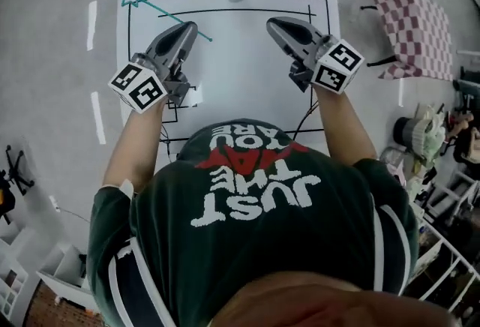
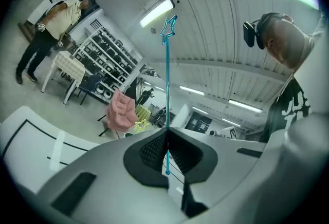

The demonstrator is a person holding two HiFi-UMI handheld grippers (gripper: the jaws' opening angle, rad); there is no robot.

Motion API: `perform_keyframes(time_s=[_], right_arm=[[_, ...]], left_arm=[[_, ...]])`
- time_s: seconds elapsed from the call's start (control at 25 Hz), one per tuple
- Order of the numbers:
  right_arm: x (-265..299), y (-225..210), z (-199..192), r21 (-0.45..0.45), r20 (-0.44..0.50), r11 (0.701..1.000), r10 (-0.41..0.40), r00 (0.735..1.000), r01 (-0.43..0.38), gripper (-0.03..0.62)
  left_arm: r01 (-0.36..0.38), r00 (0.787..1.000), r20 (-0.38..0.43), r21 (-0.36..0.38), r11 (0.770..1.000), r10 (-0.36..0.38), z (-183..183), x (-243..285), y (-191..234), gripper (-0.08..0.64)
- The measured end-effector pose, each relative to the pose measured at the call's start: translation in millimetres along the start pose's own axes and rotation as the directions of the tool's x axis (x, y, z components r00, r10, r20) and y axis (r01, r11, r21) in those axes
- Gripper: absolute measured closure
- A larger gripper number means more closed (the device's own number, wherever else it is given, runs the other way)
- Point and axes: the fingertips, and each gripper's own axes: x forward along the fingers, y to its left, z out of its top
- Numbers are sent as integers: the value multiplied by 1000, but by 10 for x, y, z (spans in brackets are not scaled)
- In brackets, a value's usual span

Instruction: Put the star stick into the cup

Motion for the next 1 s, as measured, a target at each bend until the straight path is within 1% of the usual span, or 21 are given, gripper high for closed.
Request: perform_keyframes(time_s=[0.12,0.28,0.4,0.52,0.64,0.76,1.0], right_arm=[[134,-136,107,3,-11,1000,-9,1000,9,558],[362,-266,220,-14,-5,1000,-5,1000,5,558],[445,-435,228,-30,-6,1000,3,1000,-4,558],[503,-620,270,-51,1,999,6,1000,-6,558],[576,-819,326,-62,16,998,9,1000,-8,558],[653,-1011,344,-83,20,997,12,1000,-10,558],[766,-1235,328,-114,30,993,22,999,-19,558]], left_arm=[[26,1000,0,18,1000,-26,141,148,68,549],[21,1000,9,32,999,-21,342,236,302,549],[-6,1000,8,35,999,6,377,377,467,549],[0,1000,4,47,999,0,384,551,616,549],[-12,1000,-15,50,999,13,409,734,796,549],[-8,1000,-21,75,997,10,448,912,959,549],[10,1000,-18,135,991,-7,584,1151,1195,549]])
